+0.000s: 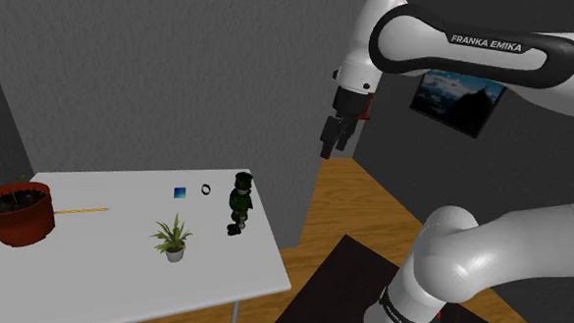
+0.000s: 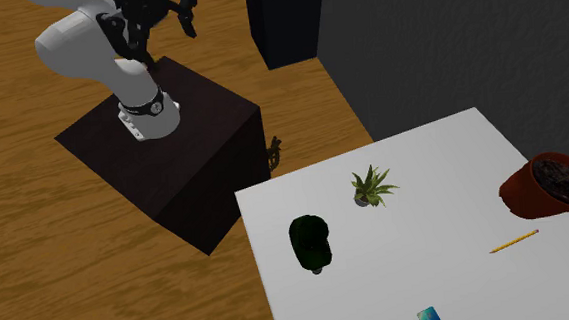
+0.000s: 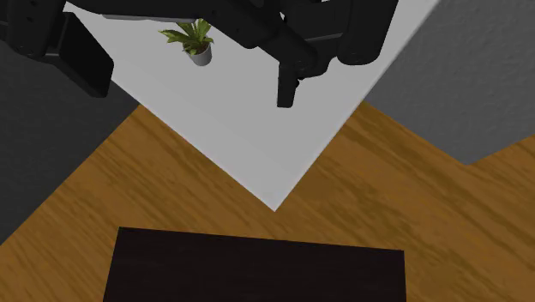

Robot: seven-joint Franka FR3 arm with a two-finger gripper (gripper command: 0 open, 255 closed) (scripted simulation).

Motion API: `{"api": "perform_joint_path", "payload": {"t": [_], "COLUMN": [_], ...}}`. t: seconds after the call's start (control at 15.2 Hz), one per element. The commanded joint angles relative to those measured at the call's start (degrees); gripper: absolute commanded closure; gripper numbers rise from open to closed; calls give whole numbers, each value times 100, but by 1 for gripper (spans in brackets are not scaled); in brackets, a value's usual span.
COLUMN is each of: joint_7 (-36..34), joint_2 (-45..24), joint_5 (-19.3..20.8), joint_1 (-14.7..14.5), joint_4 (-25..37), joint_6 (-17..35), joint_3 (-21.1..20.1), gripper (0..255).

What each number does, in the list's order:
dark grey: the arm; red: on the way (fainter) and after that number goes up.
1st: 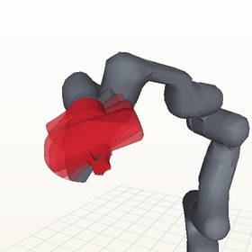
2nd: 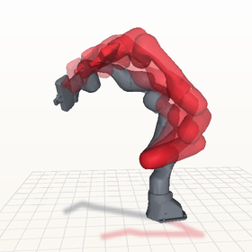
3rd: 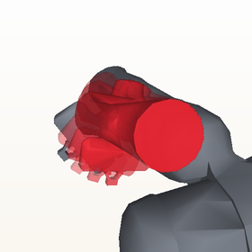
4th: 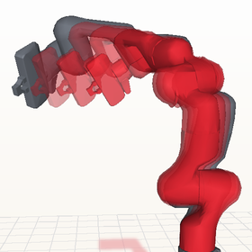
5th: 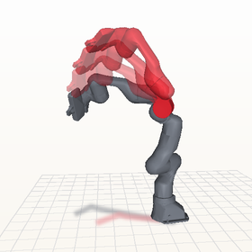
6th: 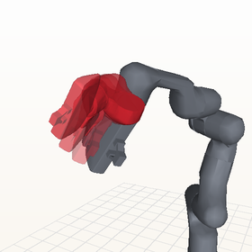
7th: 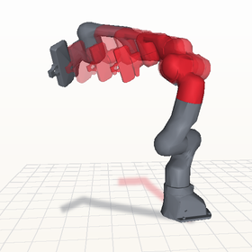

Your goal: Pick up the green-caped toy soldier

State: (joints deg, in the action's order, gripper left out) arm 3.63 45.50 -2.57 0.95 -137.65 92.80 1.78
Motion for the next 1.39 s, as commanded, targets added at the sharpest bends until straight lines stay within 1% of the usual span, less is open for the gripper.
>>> {"api": "perform_joint_path", "payload": {"t": [0.0, 0.33, 0.66, 0.99, 1.32], "joint_7": [0, 291, 573, 852, 1115], "joint_2": [0, -1119, -2293, -3489, -4693], "joint_5": [0, 61, 68, 22, -60], "joint_1": [0, -33, -74, -105, -106], "joint_4": [0, 259, 713, 1353, 2175], "joint_6": [0, 685, 1229, 1607, 1811], "joint_3": [0, 141, 263, 352, 395], "gripper": [0, 0, 0, 0, 0]}}
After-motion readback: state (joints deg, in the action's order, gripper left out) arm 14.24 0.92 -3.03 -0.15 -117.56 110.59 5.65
